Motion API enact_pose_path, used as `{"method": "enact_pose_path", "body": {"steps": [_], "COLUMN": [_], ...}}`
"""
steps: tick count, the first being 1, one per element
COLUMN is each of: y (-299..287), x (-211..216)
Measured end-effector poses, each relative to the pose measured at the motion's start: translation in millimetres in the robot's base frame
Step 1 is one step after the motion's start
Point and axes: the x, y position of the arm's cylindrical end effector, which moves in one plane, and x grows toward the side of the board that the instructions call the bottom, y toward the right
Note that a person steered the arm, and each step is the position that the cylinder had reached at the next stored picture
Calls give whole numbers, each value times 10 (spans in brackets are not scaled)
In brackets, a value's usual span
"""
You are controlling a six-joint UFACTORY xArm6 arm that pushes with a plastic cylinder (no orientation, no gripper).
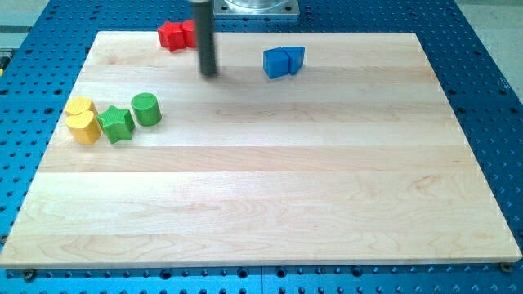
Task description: Separate the green blocks from each other
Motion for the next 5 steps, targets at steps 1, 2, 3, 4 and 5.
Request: {"method": "enact_pose_path", "body": {"steps": [1, 2, 3, 4, 5], "y": [-451, -615, -601, -496, -172], "x": [224, 544, 1061, 1485, 1836]}}
